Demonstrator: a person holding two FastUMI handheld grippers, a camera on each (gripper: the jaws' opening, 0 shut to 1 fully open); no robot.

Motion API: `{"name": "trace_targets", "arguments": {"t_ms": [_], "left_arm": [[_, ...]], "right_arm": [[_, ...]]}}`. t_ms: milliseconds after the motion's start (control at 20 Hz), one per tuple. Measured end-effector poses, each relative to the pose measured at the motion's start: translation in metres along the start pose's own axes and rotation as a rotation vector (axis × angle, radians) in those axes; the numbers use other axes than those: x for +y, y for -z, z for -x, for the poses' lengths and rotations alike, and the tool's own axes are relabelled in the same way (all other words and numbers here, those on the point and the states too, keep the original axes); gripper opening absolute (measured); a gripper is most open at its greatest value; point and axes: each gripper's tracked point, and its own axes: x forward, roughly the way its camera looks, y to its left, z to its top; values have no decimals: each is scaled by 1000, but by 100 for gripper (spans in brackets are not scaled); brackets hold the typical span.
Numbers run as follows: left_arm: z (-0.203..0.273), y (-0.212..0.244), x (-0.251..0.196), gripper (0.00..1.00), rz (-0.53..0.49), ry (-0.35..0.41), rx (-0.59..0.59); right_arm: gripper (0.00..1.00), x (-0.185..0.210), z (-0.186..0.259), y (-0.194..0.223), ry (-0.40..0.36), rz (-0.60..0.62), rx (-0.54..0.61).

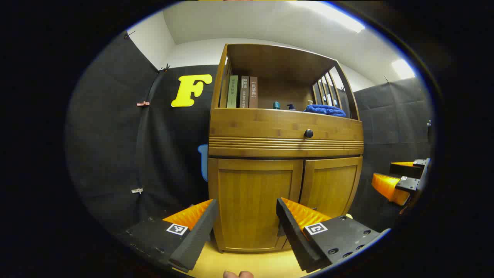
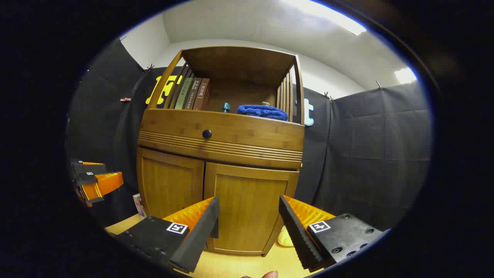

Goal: Open the right door of the double-door shoe cabinet with the right hand, and open the left door with the left hand.

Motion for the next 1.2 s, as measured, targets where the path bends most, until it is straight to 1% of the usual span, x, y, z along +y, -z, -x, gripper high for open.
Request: {"name": "trace_targets", "arguments": {"t_ms": [150, 200, 350, 500, 550, 700, 900, 1050, 1200], "left_arm": [[-7, -1, -8, 94, -20, 6, -3], [-8, -1, -11, 93, -18, 8, 1], [-5, 2, -18, 93, -13, 19, 21], [0, 4, -20, 93, -32, 13, 24], [1, 5, -19, 96, -34, 10, 25], [2, 7, -18, 96, -23, 0, 30], [0, 10, -10, 96, -39, -16, 26], [0, 12, -5, 96, -33, -19, 25], [1, 13, 6, 96, -41, -29, 23]], "right_arm": [[97, -4, 2, -7, 10, -21, -20], [97, -5, 2, -4, 16, -20, -19], [97, -6, 1, -1, 20, -37, -10], [97, -9, 0, 6, 20, -51, 4], [97, -10, -1, 8, 19, -52, 12], [97, -9, -7, 15, 18, -63, 24], [97, 4, -12, 27, 0, -60, 33], [98, 21, -27, 40, -26, -65, 42], [97, 44, -47, 60, -47, -39, 30]]}}
